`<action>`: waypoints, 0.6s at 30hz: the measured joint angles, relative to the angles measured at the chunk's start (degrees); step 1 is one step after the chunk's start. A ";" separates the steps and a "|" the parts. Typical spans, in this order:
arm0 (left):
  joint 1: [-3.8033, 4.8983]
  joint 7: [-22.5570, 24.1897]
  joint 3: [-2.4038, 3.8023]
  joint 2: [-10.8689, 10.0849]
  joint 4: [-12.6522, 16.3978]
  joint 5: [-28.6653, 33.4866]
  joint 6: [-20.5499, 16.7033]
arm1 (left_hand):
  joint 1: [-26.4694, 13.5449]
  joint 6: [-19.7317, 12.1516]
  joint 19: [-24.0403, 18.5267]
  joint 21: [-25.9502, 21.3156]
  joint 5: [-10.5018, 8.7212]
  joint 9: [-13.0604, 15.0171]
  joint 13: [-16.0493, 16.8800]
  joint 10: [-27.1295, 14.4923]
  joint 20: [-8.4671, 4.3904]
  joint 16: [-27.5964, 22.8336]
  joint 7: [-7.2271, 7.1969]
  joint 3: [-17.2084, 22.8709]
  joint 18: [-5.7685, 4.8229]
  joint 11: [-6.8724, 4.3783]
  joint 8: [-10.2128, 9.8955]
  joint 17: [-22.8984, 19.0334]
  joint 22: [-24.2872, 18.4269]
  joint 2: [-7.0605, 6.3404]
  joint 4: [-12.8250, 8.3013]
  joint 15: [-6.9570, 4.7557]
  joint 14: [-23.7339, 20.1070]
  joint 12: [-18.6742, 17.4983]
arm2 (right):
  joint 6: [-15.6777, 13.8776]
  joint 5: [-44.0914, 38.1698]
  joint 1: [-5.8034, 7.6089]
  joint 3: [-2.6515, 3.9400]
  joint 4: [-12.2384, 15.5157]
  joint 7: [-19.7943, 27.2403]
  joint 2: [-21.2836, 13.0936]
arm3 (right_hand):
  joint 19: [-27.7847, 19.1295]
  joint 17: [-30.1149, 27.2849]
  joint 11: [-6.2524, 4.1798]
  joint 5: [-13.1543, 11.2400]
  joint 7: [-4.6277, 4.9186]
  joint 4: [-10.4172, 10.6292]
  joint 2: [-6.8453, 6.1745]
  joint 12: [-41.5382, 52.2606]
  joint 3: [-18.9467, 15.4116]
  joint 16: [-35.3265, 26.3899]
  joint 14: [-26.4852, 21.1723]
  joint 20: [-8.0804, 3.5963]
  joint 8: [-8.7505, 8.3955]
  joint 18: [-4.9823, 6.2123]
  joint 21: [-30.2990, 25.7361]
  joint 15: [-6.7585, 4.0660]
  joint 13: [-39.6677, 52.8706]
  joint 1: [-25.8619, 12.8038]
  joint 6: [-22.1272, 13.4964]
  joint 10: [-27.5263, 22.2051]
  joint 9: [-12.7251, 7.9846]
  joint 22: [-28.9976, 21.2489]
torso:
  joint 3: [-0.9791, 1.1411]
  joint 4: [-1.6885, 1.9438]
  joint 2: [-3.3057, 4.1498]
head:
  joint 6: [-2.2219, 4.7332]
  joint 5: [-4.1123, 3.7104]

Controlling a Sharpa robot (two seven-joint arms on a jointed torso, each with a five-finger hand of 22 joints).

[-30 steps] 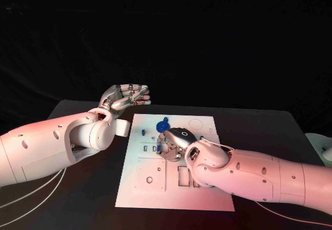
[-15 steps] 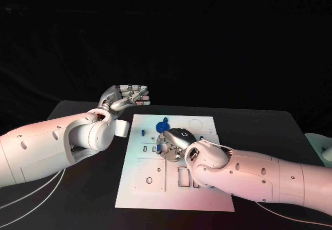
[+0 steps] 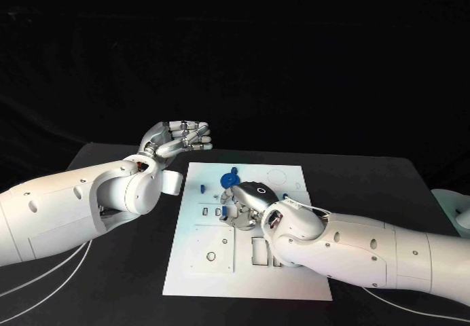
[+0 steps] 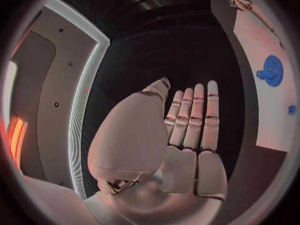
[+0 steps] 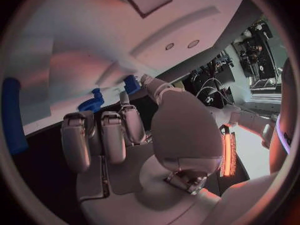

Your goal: Assemble the parts on the task board

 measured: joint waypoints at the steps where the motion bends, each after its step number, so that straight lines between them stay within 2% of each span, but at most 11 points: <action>1: 0.00 -0.03 0.00 -0.02 0.00 0.00 0.00 | 0.00 0.00 0.00 0.00 0.00 0.00 0.00 0.00 0.00 0.00 0.00 0.00 0.00 0.00 0.00 0.03 0.00 0.00 0.00 0.00 0.00 0.00 | -0.36 -0.04 0.00 0.00 0.29 0.04 -0.20 | -0.02 0.00 0.08 0.61 0.13 0.35 0.00 -0.14 -1.05 0.00 -0.03 0.02 -0.29 0.00 -0.11 0.03 0.00 0.00 -0.13 -0.08 -0.12 0.00 | 0.01 0.00 0.01 | 0.00 0.01; 2: 0.00 -0.08 0.00 -0.03 0.00 0.00 0.01 | 0.00 0.00 0.00 0.00 0.00 0.00 0.00 0.00 0.00 0.00 0.00 0.00 0.00 0.00 0.00 0.03 0.00 0.00 0.00 0.00 0.00 0.00 | -0.75 -0.09 0.00 0.00 0.63 0.10 -0.46 | -0.20 0.00 0.31 0.94 0.13 0.93 0.00 -0.47 -2.89 0.00 -0.20 0.20 -0.60 0.00 -0.41 0.20 0.00 0.00 -0.13 -0.31 -0.27 0.00 | 0.00 0.01 0.01 | 0.00 0.01; 3: 0.00 -0.16 0.00 -0.04 -0.03 -0.04 0.02 | -0.01 0.00 0.00 0.00 0.00 0.00 0.00 0.00 0.00 0.00 0.00 0.00 0.00 0.00 0.00 0.03 0.00 -0.01 0.00 0.00 0.00 -0.05 | -1.25 -0.14 0.00 0.00 1.08 0.20 -0.82 | -0.08 0.00 0.11 1.05 0.31 1.68 0.17 -0.58 -5.55 0.00 -0.20 0.33 -0.87 0.00 -0.45 0.21 0.00 0.81 -0.31 -0.51 -0.41 0.00 | 0.01 0.03 0.01 | 0.01 0.02; 5: 0.00 -0.55 0.00 -0.09 -0.16 -0.35 0.06 | -0.17 0.00 0.00 0.00 0.00 0.00 0.00 0.00 0.00 0.00 0.00 0.00 0.00 0.00 0.00 0.11 0.00 -0.16 0.00 0.00 0.00 -0.33 | -2.79 -0.17 -0.01 0.09 2.42 0.71 -2.05 | 0.00 0.00 0.09 1.75 0.51 2.94 1.01 -0.58 -9.21 0.00 0.01 0.41 -1.46 0.00 -0.45 0.42 0.00 2.38 -0.51 -0.54 -0.68 0.00 | 0.04 0.03 0.00 | 0.01 0.02; 6: 0.00 -0.81 0.00 -0.12 -0.24 -0.63 0.07 | -0.33 0.00 0.06 0.18 0.00 0.00 0.00 0.00 -0.02 0.00 0.00 -0.01 0.00 0.00 0.00 0.21 0.00 -0.33 0.01 -0.13 0.13 -0.33 | -3.53 -0.11 0.00 0.22 3.07 1.08 -2.71 | 0.00 0.00 0.09 1.90 0.51 3.32 1.29 -0.58 -10.00 0.00 0.01 0.41 -1.46 0.00 -0.45 0.42 0.00 2.86 -0.51 -0.54 -0.71 0.00 | 0.05 0.03 -0.02 | 0.02 0.05; 8: 0.00 -1.71 0.00 -0.23 -0.43 -1.58 0.09 | -2.90 0.06 2.48 1.84 0.00 0.02 0.20 1.37 -0.53 1.81 -0.06 -1.10 -0.02 -0.25 0.00 1.33 0.47 -1.09 0.53 -0.92 3.33 -0.24 | -5.12 0.41 0.20 0.51 4.62 2.28 -4.35 | 0.00 0.00 0.08 2.43 0.51 3.82 1.83 -0.58 -10.65 0.00 0.01 0.41 -1.46 0.00 -0.52 0.42 0.00 4.26 -0.51 -0.54 -0.72 -0.01 | 0.09 -0.01 -0.12 | 0.05 0.10; 10: 0.00 -3.65 0.00 -0.44 -0.60 -3.78 0.06 | -6.24 0.98 5.65 4.08 -0.25 0.18 0.80 3.94 -1.82 4.97 -0.51 -2.47 -0.02 -1.33 0.04 3.04 1.53 -0.96 0.81 -1.93 7.79 1.02 | -6.89 2.29 1.15 0.83 6.69 4.37 -6.84 | 0.00 0.00 0.08 3.22 0.20 3.82 2.50 -0.58 -10.66 0.00 0.01 0.41 -1.46 0.00 -0.88 0.42 -0.01 5.54 -0.20 -0.54 -0.71 -0.01 | 0.12 -0.05 -0.19 | 0.13 0.15; 12: 0.01 -5.93 0.00 -0.56 -0.66 -6.49 0.05 | -12.77 1.80 8.91 6.94 -0.56 0.54 1.35 5.66 -3.23 9.24 -0.75 -4.61 -0.02 -1.80 0.70 5.58 2.89 0.73 1.09 -3.10 11.71 1.93 | -8.02 5.01 2.47 1.11 8.07 6.21 -9.08 | 0.00 0.00 0.08 4.90 0.04 3.82 2.67 -0.58 -10.11 -0.40 0.01 0.40 -1.22 0.00 -1.65 0.42 -0.01 6.28 0.67 -0.53 -0.70 -0.01 | 0.14 -0.12 -0.30 | 0.27 0.10; 14: 0.03 -9.37 0.03 -0.67 -0.69 -10.39 0.22 | -18.16 2.26 12.16 10.21 -0.72 0.96 2.19 7.46 -4.53 14.76 -1.47 -6.41 -0.02 -2.60 1.44 8.80 4.55 2.17 0.93 -4.28 16.04 3.45 | -8.76 9.38 4.13 1.36 9.35 8.02 -11.73 | 0.00 0.00 0.09 5.52 -0.07 4.05 2.65 -0.58 -9.77 -0.53 0.01 0.40 -0.87 0.00 -2.10 0.42 -0.01 6.26 1.16 -0.53 -0.61 -0.01 | 0.15 -0.16 -0.43 | 0.33 0.02; 16: 0.10 -13.60 0.07 -0.74 -0.77 -14.69 1.17 | -21.00 2.25 14.42 12.98 -0.72 1.34 3.00 8.38 -5.56 19.41 -1.67 -7.39 -0.02 -3.39 2.19 11.57 6.02 3.13 0.71 -5.30 18.90 4.91 | -8.96 14.57 5.62 1.41 10.45 9.53 -14.44 | 0.00 -0.01 0.09 5.52 -0.19 4.08 2.65 -0.58 -9.74 -0.54 0.01 0.40 -0.78 0.00 -2.10 0.42 -0.01 6.26 1.45 -0.53 -0.47 -0.01 | 0.18 -0.23 -0.62 | 0.31 -0.01; 18: 0.37 -17.86 0.11 -0.73 -0.89 -18.60 2.94 | -21.28 2.54 16.11 17.20 -0.72 2.23 5.16 10.80 -6.88 26.85 -2.82 -7.95 -0.02 -4.42 3.98 16.72 8.53 3.34 1.25 -6.61 20.54 8.43 | -8.94 18.96 6.80 1.45 11.13 10.55 -16.72 | 0.00 -0.01 0.09 5.53 -0.21 4.31 2.65 -0.58 -9.50 -0.54 0.01 0.40 -0.35 0.00 -2.10 0.42 -0.01 6.26 1.87 -0.53 -0.36 -0.01 | 0.22 -0.32 -0.91 | 0.09 0.07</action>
